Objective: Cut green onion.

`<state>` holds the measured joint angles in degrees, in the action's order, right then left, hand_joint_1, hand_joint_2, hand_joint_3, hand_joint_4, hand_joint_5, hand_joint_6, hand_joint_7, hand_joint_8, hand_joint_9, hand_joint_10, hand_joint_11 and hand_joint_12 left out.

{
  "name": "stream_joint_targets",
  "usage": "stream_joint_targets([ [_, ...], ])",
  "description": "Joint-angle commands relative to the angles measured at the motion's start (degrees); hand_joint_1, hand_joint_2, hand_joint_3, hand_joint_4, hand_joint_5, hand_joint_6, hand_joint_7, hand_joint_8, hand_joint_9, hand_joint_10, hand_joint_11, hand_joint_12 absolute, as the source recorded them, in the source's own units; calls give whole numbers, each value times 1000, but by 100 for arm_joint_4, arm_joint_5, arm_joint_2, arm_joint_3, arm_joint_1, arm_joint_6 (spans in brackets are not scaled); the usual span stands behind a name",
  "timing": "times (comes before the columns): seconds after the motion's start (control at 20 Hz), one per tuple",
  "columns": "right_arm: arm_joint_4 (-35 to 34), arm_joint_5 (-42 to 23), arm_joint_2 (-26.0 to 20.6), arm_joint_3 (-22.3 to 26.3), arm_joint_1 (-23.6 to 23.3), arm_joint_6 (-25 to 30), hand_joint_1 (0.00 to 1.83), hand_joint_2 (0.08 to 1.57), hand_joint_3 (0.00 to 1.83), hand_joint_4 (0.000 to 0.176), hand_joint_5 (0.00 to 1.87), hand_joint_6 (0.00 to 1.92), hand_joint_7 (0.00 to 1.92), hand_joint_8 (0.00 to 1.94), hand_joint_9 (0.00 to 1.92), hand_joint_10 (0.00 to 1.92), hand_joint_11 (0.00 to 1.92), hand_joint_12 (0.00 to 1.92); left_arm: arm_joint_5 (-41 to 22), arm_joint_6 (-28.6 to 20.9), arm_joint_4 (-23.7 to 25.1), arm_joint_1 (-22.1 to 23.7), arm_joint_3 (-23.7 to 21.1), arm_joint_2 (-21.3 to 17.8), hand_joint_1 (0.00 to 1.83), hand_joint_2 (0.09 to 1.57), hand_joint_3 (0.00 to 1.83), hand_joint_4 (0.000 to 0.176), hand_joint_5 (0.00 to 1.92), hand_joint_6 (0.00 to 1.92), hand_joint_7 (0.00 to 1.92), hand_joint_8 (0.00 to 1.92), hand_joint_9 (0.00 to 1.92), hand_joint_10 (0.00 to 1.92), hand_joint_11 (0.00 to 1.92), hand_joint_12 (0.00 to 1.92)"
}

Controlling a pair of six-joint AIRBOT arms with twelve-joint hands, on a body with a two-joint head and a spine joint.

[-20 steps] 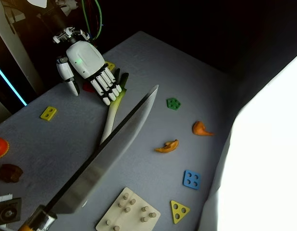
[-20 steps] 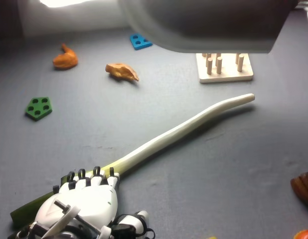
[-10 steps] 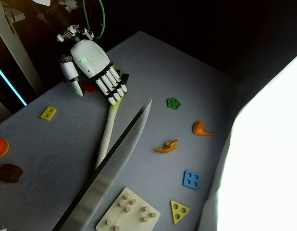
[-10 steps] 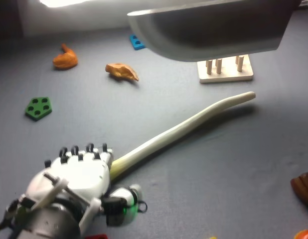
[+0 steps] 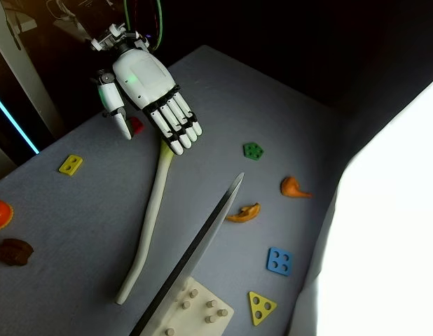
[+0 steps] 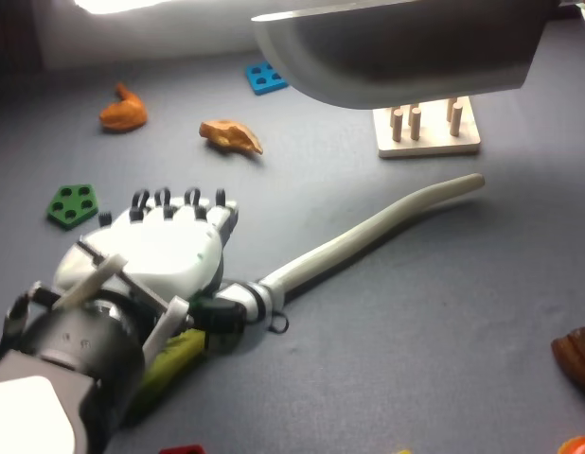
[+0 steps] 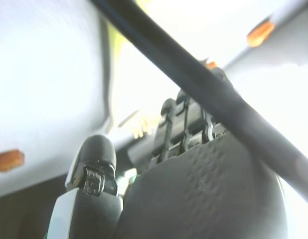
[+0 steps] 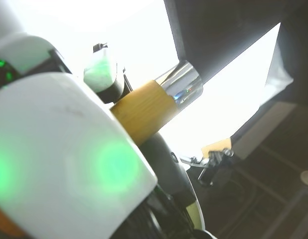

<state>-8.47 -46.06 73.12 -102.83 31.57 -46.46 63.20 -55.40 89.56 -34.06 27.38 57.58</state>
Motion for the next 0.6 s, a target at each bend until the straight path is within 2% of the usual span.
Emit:
stream_joint_targets([
  [0.0,-195,-781,-58,-106,-101,135,1567,844,678,176,1252,1921,1538,1941,1617,1921,1641,1921,35,59,533,83,17,-66,108,1449,0,0,83,6,47,4,24,7,10,6],
  [0.05,-195,-792,-21,-169,-101,178,1577,840,680,176,1260,1921,1538,1941,1617,1921,1632,1921,-17,79,536,124,17,-114,63,1461,5,0,59,3,27,3,17,3,6,6],
  [0.4,-192,-805,145,-404,-101,195,1613,812,683,176,1305,1921,1549,1941,1630,1921,1661,1921,-272,340,443,347,48,-320,54,1461,3,0,70,7,33,5,17,1,9,15],
  [0.55,-187,-805,203,-462,-91,195,1598,804,733,176,1313,1921,1540,1941,1630,1921,1674,1921,-586,648,474,461,87,-376,84,1462,1,0,71,5,32,2,21,3,7,26],
])
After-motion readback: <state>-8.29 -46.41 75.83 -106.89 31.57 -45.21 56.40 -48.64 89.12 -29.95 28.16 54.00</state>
